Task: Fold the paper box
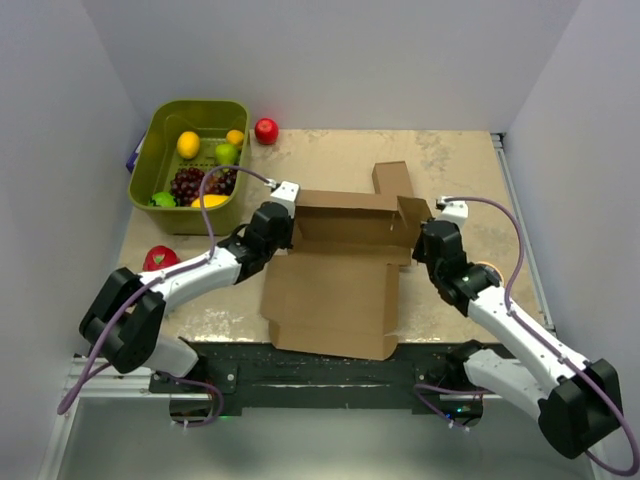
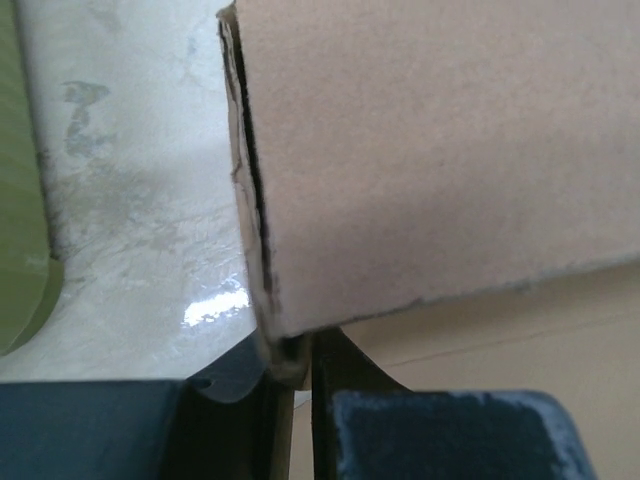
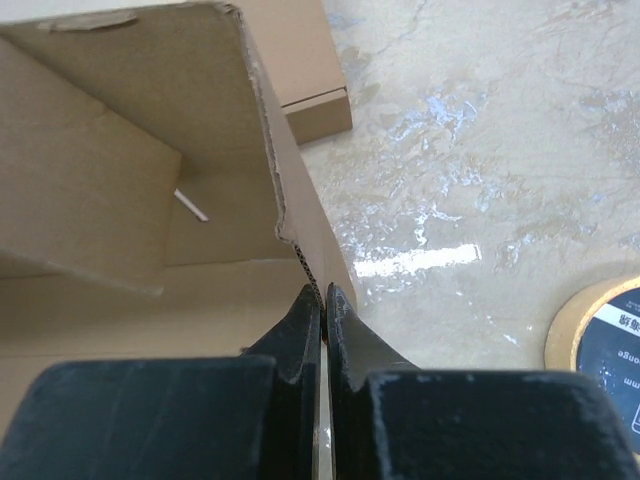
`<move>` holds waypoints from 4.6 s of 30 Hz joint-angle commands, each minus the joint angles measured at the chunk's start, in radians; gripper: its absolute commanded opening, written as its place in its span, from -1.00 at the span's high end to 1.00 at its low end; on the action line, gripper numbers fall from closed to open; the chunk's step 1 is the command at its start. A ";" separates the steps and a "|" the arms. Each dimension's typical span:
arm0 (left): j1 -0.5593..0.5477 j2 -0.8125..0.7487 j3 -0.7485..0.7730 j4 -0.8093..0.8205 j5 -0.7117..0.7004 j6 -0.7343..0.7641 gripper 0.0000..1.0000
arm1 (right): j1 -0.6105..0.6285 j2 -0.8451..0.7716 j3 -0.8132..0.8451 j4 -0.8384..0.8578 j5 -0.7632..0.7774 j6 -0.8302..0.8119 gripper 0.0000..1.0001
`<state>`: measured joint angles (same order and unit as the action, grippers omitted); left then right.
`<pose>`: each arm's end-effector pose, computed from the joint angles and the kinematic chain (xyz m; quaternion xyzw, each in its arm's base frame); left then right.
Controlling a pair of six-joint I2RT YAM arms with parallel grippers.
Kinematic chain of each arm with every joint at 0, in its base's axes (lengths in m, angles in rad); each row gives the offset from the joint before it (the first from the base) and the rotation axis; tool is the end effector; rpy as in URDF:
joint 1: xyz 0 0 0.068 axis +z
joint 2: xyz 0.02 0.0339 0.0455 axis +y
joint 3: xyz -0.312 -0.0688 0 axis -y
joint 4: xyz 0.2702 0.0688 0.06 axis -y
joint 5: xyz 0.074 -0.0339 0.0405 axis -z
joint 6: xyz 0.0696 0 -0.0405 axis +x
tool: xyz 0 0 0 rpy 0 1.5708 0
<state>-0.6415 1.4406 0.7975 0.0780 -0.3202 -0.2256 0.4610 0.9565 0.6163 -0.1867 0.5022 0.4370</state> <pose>0.2935 -0.1919 0.2338 0.1034 0.8622 -0.0731 0.4904 0.2223 0.0730 0.2670 0.1138 0.8411 0.0156 0.5286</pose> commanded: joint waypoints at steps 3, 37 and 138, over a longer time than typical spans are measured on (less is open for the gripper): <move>-0.058 0.027 0.039 -0.047 -0.237 0.001 1.00 | -0.008 -0.094 -0.007 -0.003 -0.011 0.022 1.00; -0.107 -0.032 -0.170 0.213 -0.146 0.057 1.00 | 0.002 -0.052 -0.099 0.461 -0.551 0.853 -0.78; 0.025 -0.118 -0.023 -0.193 -0.051 0.032 1.00 | 0.084 -0.180 -0.083 -0.016 0.009 0.206 0.71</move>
<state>-0.6220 1.3479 0.7448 -0.0715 -0.2920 -0.2134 0.5484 0.7918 0.5179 -0.2382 0.4618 0.6579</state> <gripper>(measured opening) 0.107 0.246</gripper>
